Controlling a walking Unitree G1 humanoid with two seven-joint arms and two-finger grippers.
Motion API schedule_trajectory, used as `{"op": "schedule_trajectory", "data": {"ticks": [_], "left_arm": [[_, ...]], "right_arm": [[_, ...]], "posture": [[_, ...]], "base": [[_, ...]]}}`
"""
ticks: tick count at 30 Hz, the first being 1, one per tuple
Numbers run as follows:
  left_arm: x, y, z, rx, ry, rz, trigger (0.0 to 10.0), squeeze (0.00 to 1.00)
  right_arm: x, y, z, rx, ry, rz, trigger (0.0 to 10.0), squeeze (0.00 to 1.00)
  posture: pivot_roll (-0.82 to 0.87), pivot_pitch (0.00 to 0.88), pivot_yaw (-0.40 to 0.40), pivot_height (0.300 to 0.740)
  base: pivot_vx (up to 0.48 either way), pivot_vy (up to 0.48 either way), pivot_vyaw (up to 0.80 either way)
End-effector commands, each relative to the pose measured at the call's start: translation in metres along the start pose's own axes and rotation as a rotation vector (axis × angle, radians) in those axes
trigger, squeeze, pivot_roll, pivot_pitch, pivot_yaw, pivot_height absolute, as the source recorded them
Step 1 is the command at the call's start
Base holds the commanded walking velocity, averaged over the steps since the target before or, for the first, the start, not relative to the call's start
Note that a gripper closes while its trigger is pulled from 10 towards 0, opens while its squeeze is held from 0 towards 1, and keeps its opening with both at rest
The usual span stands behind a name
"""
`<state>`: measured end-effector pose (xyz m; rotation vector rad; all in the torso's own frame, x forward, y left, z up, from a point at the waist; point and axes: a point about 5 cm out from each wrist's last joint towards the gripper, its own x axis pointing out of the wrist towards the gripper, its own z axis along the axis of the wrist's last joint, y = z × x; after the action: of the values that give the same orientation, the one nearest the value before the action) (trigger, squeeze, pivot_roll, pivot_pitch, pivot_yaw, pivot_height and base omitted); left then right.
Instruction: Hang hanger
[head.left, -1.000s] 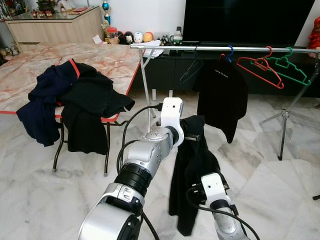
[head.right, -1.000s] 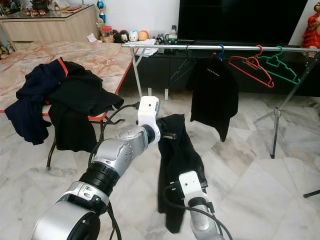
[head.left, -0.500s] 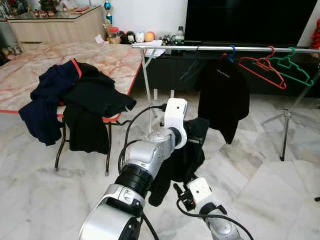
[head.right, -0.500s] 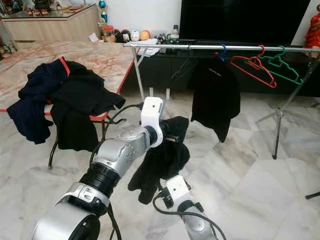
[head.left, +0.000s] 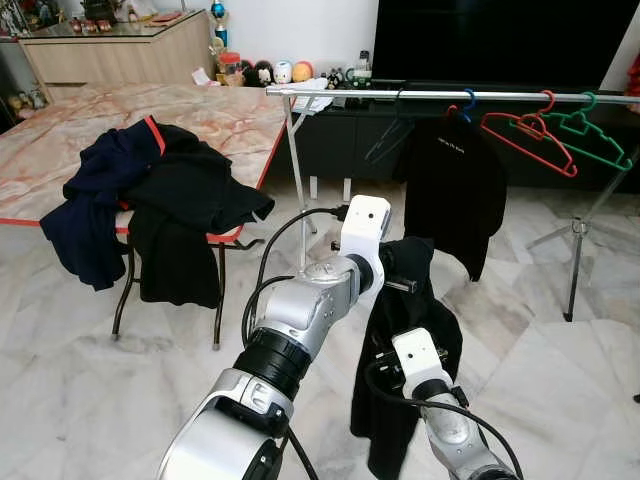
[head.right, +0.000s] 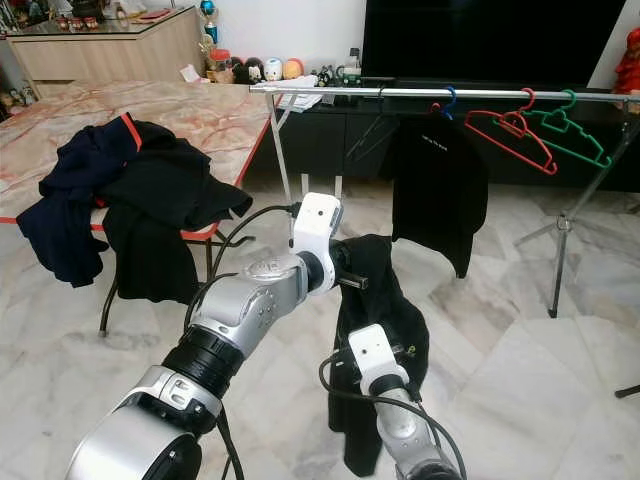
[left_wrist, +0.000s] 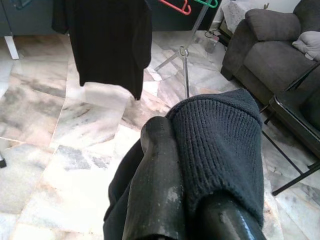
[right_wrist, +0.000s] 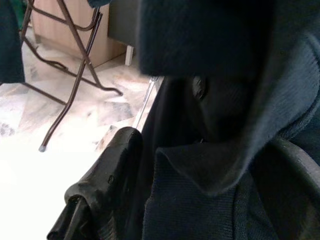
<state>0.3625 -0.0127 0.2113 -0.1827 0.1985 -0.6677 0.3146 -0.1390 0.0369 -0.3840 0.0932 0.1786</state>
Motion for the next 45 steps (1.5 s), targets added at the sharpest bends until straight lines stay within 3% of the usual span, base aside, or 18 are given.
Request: {"op": "schedule_trajectory", "data": {"ticks": [1, 12, 24, 36, 45], "left_arm": [[0.003, -0.025, -0.004, -0.055, -0.018, -0.068, 10.0, 0.0], [0.002, -0.022, -0.01, -0.051, -0.011, -0.057, 10.0, 0.0], [0.002, -0.019, -0.009, -0.04, -0.017, -0.047, 10.0, 0.0], [0.001, -0.02, -0.005, -0.036, -0.036, -0.059, 10.0, 0.0], [0.001, -0.021, -0.004, -0.035, -0.041, -0.06, 10.0, 0.0]], "right_arm": [[0.003, -0.002, 0.012, -0.007, -0.073, -0.042, 10.0, 0.0], [-0.004, -0.008, 0.009, -0.038, -0.107, -0.179, 10.0, 0.0], [-0.009, -0.004, 0.002, -0.05, -0.077, -0.194, 10.0, 0.0], [-0.003, -0.035, 0.001, -0.124, -0.019, -0.363, 10.0, 0.0], [-0.009, -0.025, -0.014, -0.098, 0.067, -0.302, 10.0, 0.0]], "posture": [[0.05, 0.035, 0.048, 0.74], [0.04, 0.038, 0.045, 0.74], [0.05, 0.033, 0.045, 0.74], [0.05, 0.032, 0.048, 0.74], [0.06, 0.033, 0.05, 0.74]], "base": [[0.0, 0.0, 0.0], [0.0, 0.0, 0.0], [0.0, 0.0, 0.0], [0.0, 0.0, 0.0], [0.0, 0.0, 0.0]]}}
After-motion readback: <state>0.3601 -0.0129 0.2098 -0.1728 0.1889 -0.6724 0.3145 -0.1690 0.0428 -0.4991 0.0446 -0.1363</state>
